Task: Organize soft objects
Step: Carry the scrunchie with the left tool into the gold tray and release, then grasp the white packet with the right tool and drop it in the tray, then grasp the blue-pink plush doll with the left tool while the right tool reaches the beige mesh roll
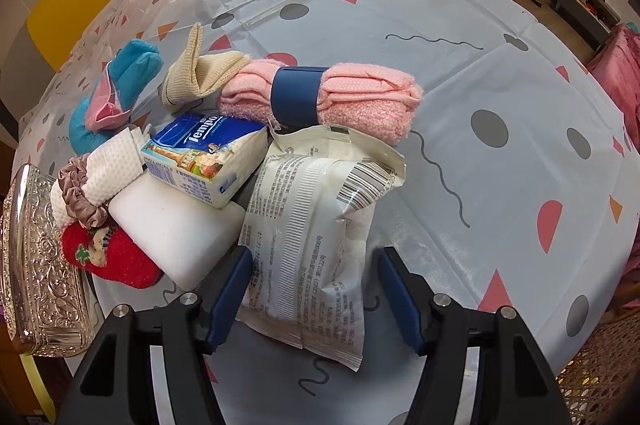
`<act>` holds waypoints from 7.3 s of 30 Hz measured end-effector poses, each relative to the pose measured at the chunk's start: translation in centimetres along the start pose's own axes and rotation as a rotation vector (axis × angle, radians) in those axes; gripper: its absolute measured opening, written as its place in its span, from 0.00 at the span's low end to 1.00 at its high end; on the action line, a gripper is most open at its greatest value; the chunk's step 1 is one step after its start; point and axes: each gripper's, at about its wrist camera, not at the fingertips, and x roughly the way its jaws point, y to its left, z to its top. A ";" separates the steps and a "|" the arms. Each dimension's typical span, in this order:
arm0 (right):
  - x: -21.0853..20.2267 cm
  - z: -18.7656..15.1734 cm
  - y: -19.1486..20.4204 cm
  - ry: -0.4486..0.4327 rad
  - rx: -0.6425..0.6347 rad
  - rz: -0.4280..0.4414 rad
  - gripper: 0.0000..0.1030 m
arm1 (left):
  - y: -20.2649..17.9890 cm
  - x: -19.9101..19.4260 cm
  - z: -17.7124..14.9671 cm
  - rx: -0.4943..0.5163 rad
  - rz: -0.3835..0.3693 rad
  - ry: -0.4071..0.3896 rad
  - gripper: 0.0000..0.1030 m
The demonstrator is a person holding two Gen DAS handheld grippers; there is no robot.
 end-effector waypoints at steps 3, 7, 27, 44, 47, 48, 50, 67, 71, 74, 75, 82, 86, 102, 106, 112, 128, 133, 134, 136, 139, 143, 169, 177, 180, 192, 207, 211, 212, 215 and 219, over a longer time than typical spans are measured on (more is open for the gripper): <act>0.0 -0.1 0.2 0.001 -0.002 0.003 0.64 | 0.6 2.7 -1.7 -0.039 -0.015 0.069 0.19; 0.0 -0.1 0.5 -0.003 -0.003 0.003 0.64 | 0.2 4.4 -2.6 -0.092 -0.029 0.095 0.47; -0.1 -0.2 0.9 -0.032 -0.027 0.025 0.45 | -2.8 -2.4 -10.1 0.044 -0.056 -0.024 0.73; -8.3 -2.6 3.2 -0.223 -0.071 0.145 0.32 | -2.7 -5.4 -13.6 0.108 -0.049 -0.063 0.74; -10.6 -0.7 6.0 -0.267 -0.120 0.166 0.32 | -2.3 -5.8 -13.8 0.097 -0.046 -0.071 0.75; -11.4 -0.1 7.3 -0.285 -0.148 0.185 0.32 | -2.1 -5.9 -13.9 0.095 -0.040 -0.076 0.75; -12.6 1.2 10.4 -0.314 -0.209 0.222 0.32 | -1.5 -6.2 -14.0 0.088 -0.030 -0.083 0.75; -11.4 -10.2 42.5 -0.106 -0.962 0.515 0.32 | 5.4 -8.5 -14.2 -0.056 0.058 -0.136 0.75; -6.0 -12.5 45.8 0.039 -0.996 0.473 0.32 | 6.4 -8.7 -14.4 -0.078 0.067 -0.135 0.75; -3.0 -13.7 47.2 0.093 -1.002 0.422 0.33 | 6.8 -8.7 -14.5 -0.086 0.071 -0.136 0.75; -2.5 -14.1 47.5 0.094 -1.010 0.405 0.35 | 6.8 -8.6 -14.6 -0.086 0.076 -0.137 0.75; -3.5 -12.9 46.3 0.005 -0.963 0.391 0.42 | 6.8 -8.5 -14.6 -0.092 0.079 -0.138 0.75; -6.2 -11.5 44.4 -0.065 -0.928 0.446 0.43 | 6.1 -8.7 -14.8 -0.065 0.088 -0.149 0.75; -12.7 -6.3 28.6 -0.300 -0.718 0.480 0.44 | 1.5 -10.0 -15.4 0.089 0.103 -0.200 0.75; -11.7 -2.9 22.2 -0.312 -0.584 0.392 0.47 | 0.0 -10.4 -15.4 0.143 0.086 -0.212 0.75; -8.1 3.0 12.2 -0.313 -0.311 0.206 0.47 | -3.0 -11.3 -15.2 0.228 0.043 -0.220 0.75; -3.2 7.3 -1.1 -0.300 0.113 0.204 0.52 | -19.9 -11.7 -7.4 0.292 -0.390 -0.063 0.74; -2.9 7.5 -0.3 -0.280 0.089 0.222 0.52 | -27.4 -9.7 -5.4 0.342 -0.463 0.019 0.74; -2.9 7.5 -0.3 -0.276 0.090 0.235 0.52 | -28.8 -8.9 -4.8 0.333 -0.464 0.041 0.74; -2.9 7.7 -0.2 -0.276 0.099 0.248 0.52 | -30.7 -7.7 -4.0 0.318 -0.472 0.073 0.74; -2.9 7.8 -0.6 -0.268 0.120 0.259 0.52 | -33.7 -5.5 -3.2 0.309 -0.472 0.131 0.74; -2.6 8.0 -1.3 -0.253 0.163 0.261 0.52 | -36.8 -2.1 -2.6 0.308 -0.442 0.191 0.74; -2.1 7.9 -2.6 -0.166 0.251 0.382 0.53 | -39.2 18.7 -1.5 0.165 -0.091 0.463 0.91; -1.6 7.8 -2.1 -0.131 0.235 0.382 0.54 | -39.3 19.4 -0.7 0.282 -0.004 0.460 0.91; -1.5 7.7 -1.9 -0.127 0.227 0.375 0.54 | -39.9 19.0 -0.7 0.377 -0.006 0.449 0.70; -1.5 7.8 -2.4 -0.130 0.247 0.366 0.54 | -43.1 15.8 -3.4 0.687 -0.216 0.426 0.65; -1.6 7.7 -2.6 -0.127 0.252 0.369 0.54 | -38.5 17.5 -0.7 0.038 -0.227 0.600 0.87; -1.4 7.7 -2.6 -0.112 0.250 0.368 0.54 | -39.1 19.4 -2.2 0.019 -0.215 0.660 0.90; -1.3 7.7 -2.5 -0.107 0.249 0.368 0.54 | -39.1 19.8 -2.4 0.011 -0.201 0.656 0.88; -1.3 7.7 -2.4 -0.112 0.237 0.358 0.54 | -39.9 20.2 -3.0 0.065 -0.203 0.619 0.52; -1.5 7.7 -2.1 -0.126 0.217 0.345 0.54 | -41.3 18.8 -3.0 0.220 -0.211 0.527 0.39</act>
